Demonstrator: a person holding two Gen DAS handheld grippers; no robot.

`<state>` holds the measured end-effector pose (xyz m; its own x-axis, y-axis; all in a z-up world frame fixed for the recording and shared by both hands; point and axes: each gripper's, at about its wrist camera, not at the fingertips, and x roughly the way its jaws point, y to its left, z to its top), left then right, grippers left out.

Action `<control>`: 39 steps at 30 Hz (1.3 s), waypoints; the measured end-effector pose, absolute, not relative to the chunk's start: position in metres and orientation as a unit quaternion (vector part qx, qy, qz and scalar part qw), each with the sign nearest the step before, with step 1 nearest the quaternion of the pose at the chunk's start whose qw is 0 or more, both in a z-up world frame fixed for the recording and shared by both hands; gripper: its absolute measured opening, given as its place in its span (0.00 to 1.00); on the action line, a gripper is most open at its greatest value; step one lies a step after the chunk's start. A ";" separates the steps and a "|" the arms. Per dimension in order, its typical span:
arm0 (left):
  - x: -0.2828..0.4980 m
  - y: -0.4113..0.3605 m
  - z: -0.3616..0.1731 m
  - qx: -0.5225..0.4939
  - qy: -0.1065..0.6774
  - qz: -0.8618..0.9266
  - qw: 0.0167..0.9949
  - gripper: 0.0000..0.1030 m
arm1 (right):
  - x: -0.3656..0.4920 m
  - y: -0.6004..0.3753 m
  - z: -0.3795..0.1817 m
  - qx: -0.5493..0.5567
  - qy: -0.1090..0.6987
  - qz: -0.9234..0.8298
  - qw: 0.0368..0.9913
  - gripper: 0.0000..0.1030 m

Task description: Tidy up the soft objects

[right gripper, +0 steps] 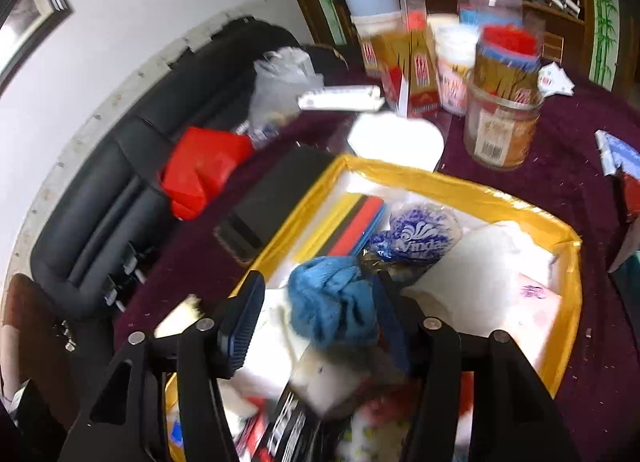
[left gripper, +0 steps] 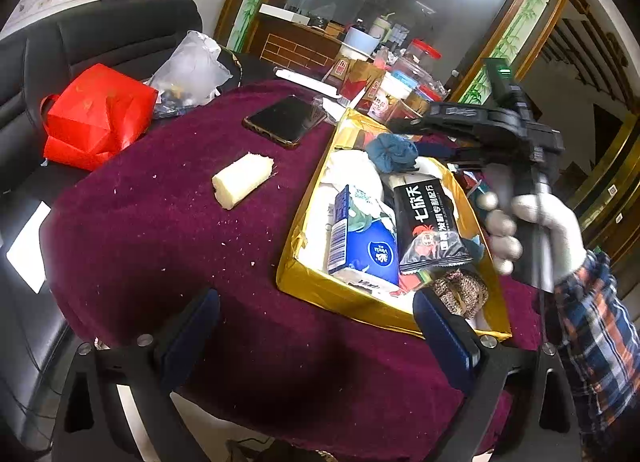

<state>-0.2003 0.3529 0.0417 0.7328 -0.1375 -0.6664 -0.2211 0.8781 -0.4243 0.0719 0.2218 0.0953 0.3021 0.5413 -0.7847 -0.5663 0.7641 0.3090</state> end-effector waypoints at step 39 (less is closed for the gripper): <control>-0.191 0.227 0.115 -0.107 0.284 0.168 0.938 1.00 | -0.132 0.058 0.099 -0.056 0.343 0.282 0.894 0.82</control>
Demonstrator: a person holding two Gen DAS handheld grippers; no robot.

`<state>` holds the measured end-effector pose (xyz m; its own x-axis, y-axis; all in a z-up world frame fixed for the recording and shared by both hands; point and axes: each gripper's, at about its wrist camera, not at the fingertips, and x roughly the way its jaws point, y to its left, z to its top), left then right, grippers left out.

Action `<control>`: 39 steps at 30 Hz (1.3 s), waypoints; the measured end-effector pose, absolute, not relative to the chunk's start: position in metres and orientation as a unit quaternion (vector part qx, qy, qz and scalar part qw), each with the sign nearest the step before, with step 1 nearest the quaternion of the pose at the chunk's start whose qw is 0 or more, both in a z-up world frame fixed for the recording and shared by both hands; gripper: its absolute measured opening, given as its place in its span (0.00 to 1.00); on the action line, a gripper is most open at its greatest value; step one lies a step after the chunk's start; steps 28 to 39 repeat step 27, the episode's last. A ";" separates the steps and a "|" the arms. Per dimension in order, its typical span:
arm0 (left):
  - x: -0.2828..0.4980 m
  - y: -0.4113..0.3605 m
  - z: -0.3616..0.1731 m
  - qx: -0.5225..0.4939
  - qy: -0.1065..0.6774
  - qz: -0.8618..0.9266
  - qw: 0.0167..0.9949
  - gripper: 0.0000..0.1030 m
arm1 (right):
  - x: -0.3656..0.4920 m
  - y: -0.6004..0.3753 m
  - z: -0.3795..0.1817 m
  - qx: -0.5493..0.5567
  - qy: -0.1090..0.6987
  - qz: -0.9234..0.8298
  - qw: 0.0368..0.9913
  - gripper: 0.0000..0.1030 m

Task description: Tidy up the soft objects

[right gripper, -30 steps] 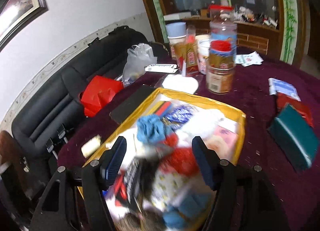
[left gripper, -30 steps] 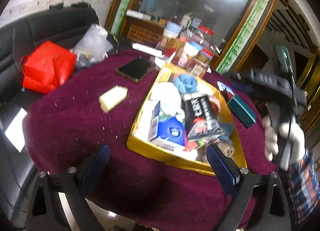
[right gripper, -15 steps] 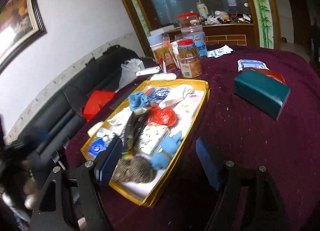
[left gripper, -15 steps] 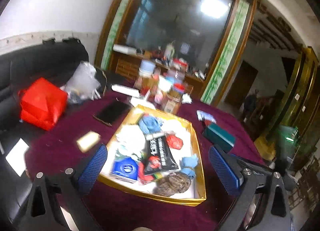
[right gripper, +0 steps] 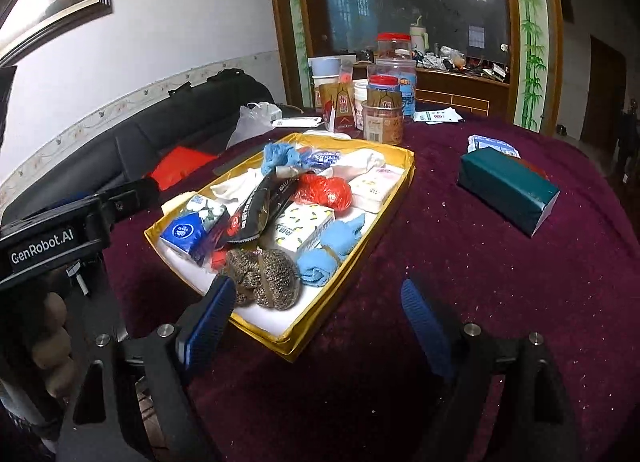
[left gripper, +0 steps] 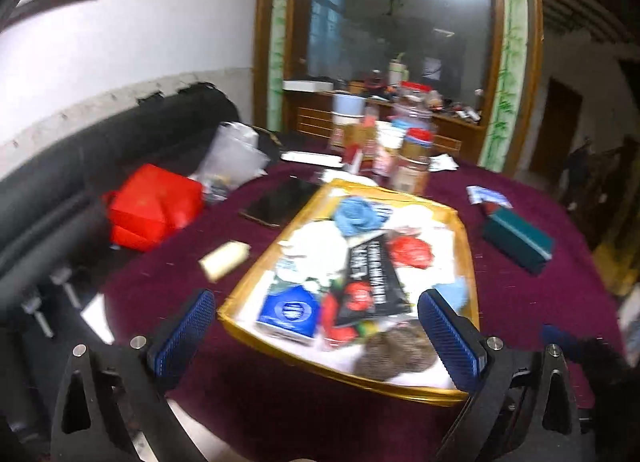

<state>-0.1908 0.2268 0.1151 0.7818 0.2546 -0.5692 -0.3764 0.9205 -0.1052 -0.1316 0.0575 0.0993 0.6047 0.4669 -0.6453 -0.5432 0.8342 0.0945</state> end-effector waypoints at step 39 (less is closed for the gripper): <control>-0.196 0.258 0.094 -0.105 0.310 0.219 0.919 1.00 | -0.141 0.089 0.090 -0.095 0.357 0.292 0.882 0.83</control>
